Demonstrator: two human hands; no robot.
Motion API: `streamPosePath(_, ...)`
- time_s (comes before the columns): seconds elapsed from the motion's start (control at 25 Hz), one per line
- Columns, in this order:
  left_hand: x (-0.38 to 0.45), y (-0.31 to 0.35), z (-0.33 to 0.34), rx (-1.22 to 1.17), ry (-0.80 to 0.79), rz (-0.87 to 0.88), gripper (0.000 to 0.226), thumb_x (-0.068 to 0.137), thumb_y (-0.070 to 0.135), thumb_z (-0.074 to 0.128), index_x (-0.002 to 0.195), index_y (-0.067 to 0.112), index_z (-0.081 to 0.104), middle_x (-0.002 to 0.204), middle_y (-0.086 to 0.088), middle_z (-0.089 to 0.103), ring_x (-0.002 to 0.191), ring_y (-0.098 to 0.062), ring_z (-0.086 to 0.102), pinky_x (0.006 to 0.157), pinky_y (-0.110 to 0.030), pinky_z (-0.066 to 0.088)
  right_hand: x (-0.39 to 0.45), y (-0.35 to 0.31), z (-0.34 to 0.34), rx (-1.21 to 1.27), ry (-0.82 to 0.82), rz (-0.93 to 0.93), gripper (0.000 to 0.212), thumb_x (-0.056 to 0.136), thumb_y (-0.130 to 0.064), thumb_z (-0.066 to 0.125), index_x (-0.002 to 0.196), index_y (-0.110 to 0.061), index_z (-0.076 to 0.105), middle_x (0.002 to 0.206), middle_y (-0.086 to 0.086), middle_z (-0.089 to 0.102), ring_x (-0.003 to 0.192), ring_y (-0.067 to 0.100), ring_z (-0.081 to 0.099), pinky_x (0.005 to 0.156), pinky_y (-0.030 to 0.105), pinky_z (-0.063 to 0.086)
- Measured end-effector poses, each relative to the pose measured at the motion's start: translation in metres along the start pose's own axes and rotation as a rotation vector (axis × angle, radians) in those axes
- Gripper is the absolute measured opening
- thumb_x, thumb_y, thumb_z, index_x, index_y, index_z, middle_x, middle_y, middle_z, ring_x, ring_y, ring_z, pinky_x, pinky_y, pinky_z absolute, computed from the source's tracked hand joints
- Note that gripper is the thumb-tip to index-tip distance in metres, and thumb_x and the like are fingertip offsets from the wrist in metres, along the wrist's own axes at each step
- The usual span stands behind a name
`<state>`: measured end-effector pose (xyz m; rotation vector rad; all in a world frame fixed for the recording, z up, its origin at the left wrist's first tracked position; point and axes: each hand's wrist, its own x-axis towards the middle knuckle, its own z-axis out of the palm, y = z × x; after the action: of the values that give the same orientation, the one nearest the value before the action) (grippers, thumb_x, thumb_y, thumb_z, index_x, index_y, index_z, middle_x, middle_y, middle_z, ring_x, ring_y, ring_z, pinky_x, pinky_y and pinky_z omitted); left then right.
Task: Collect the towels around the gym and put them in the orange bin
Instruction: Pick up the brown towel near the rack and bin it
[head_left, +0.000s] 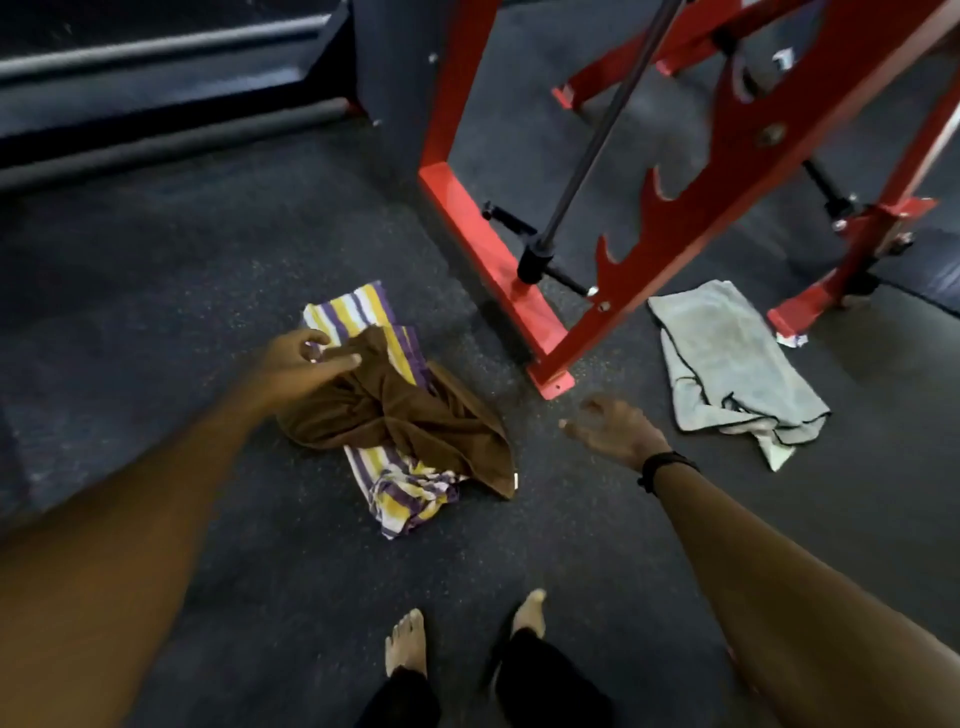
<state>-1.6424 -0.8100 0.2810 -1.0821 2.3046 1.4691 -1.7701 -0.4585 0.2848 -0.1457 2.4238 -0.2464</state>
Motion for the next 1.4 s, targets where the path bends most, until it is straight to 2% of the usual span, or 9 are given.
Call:
streamPosePath(0.28,0.136,-0.151,0.151,0.07,-0.086,-0.115,0.047,0.074,0.042,0.078,0.111,0.019,0.06,0.106,-0.004,0.06,0.101,-0.02,0.058,0.091,-0.033,0.048,0.232,0.042,0.164,0.039,-0.12,-0.067,0.053,0.085,-0.054,0.058,0.122,-0.016,0.053,0.128,0.006,0.053,0.117,0.026,0.051,0.097,0.04,0.043)
streamPosePath(0.44,0.203,-0.254,0.247,0.154,-0.124,-0.177,0.039,0.069,0.043,0.082,0.096,0.029,0.057,0.089,0.006,0.059,0.084,-0.013,0.057,0.079,-0.029,0.043,0.329,0.099,0.272,0.046,-0.173,-0.027,0.031,0.09,-0.042,0.058,0.108,-0.017,0.055,0.119,0.008,0.057,0.11,0.027,0.054,0.089,0.037,0.045)
streamPosePath(0.56,0.298,-0.414,0.326,0.417,-0.003,-0.235,0.076,0.018,0.074,0.078,0.076,0.039,0.043,0.068,0.011,0.052,0.071,-0.02,0.063,0.065,-0.036,0.044,0.377,0.134,0.333,-0.027,-0.217,-0.031,0.038,0.092,-0.04,0.056,0.122,-0.015,0.053,0.132,0.015,0.05,0.123,0.033,0.046,0.101,0.041,0.039)
streamPosePath(0.68,0.337,-0.497,0.383,0.444,-0.051,-0.157,0.076,0.022,0.033,0.093,0.062,0.031,0.029,0.045,0.002,0.046,0.042,-0.017,0.042,0.048,-0.026,0.035,0.411,0.148,0.374,-0.061,-0.212,0.016,0.05,0.091,-0.042,0.057,0.135,-0.02,0.047,0.142,0.015,0.031,0.131,0.038,0.034,0.108,0.045,0.034)
streamPosePath(0.8,0.284,-0.407,0.367,0.411,-0.121,-0.287,0.076,0.01,0.043,0.084,0.064,0.03,0.032,0.065,-0.006,0.058,0.049,-0.012,0.036,0.053,-0.029,0.036,0.422,0.145,0.386,0.032,-0.073,-0.025,0.048,0.089,-0.036,0.061,0.13,-0.012,0.053,0.138,0.015,0.038,0.126,0.035,0.041,0.106,0.045,0.039)
streamPosePath(0.92,0.238,-0.312,0.331,0.219,-0.169,-0.23,0.045,0.062,0.035,0.087,0.094,0.025,0.057,0.092,0.002,0.059,0.079,-0.014,0.053,0.076,-0.029,0.042,0.402,0.124,0.365,0.204,0.088,-0.111,0.025,0.086,-0.021,0.067,0.109,-0.012,0.066,0.12,0.009,0.057,0.106,0.02,0.056,0.09,0.027,0.047)
streamPosePath(1.0,0.217,-0.268,0.298,0.228,-0.187,-0.112,0.042,0.077,0.037,0.076,0.111,0.018,0.06,0.101,0.003,0.057,0.093,-0.013,0.054,0.078,-0.026,0.041,0.376,0.097,0.332,0.297,0.146,-0.176,0.006,0.084,-0.013,0.068,0.086,-0.018,0.066,0.102,0.006,0.065,0.089,0.013,0.058,0.073,0.015,0.04)
streamPosePath(1.2,0.163,-0.139,0.213,0.221,-0.141,0.022,0.045,0.077,0.043,0.075,0.112,0.018,0.06,0.105,0.002,0.063,0.096,-0.014,0.059,0.082,-0.029,0.049,0.285,0.014,0.201,0.352,0.205,-0.453,0.016,0.08,0.006,0.057,0.085,-0.009,0.062,0.092,0.007,0.062,0.084,0.011,0.05,0.07,0.004,0.032)
streamPosePath(1.4,0.061,0.035,0.074,0.219,0.039,0.151,0.05,0.075,0.039,0.077,0.115,0.013,0.063,0.104,0.001,0.064,0.1,-0.017,0.061,0.087,-0.027,0.047,0.158,-0.091,-0.01,0.329,0.206,-0.81,0.033,0.068,0.012,0.053,0.084,-0.009,0.072,0.09,0.006,0.072,0.085,0.015,0.063,0.082,0.022,0.045)
